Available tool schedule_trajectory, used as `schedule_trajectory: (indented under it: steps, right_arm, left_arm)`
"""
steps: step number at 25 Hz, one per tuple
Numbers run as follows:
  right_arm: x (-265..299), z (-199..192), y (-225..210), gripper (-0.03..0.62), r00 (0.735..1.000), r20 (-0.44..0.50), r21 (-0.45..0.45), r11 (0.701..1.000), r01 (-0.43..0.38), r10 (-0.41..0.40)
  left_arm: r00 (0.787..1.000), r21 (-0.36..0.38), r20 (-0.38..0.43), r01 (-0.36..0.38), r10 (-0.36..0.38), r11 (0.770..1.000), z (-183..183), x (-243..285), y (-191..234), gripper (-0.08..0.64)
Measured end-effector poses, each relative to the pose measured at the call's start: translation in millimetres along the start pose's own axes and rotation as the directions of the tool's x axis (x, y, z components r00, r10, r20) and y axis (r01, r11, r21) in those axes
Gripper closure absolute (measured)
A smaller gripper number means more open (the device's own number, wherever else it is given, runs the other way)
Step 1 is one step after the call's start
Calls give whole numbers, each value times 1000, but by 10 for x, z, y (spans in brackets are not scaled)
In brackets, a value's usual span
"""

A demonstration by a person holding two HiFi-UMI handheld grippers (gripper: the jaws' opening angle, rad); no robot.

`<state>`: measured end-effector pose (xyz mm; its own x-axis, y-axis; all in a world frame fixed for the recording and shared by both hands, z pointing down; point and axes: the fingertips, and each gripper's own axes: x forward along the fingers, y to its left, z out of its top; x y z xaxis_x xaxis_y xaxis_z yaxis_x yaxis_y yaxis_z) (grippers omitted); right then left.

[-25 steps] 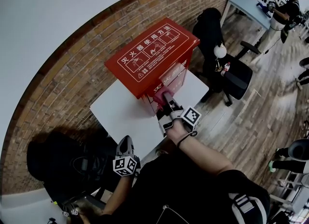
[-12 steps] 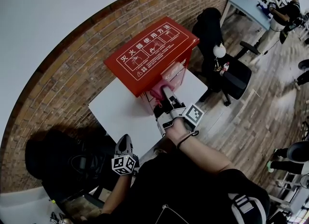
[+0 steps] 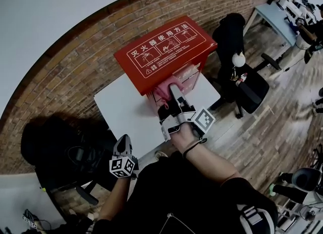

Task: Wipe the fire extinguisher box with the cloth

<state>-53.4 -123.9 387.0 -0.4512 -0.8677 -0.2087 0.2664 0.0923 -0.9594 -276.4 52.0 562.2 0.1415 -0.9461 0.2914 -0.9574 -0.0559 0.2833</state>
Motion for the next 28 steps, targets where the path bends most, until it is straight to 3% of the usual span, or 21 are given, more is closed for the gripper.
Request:
schedule_trajectory:
  steps: [10,16,22,28]
  right_arm:
    - [29,26,22,482,995,-99,44,998,34,-29]
    - [9,-162,13,482,990,-142,67,998,19,-9]
    - [-50,-385,-14,482,992,-122,40,999,3,2]
    - [-65,-428,-89,482,1000,-9,-55,998,-5,5]
  left_arm:
    - [975,-13,87,-203,203,979,225,-696,-260,538]
    - [958,-16,130,-256,256,966,251,-1032,-249,538]
    - [973,-13,128,-191,191,982,304,-942,28,538]
    - [994,-14,106,-35,37,999,523,-689,508,538]
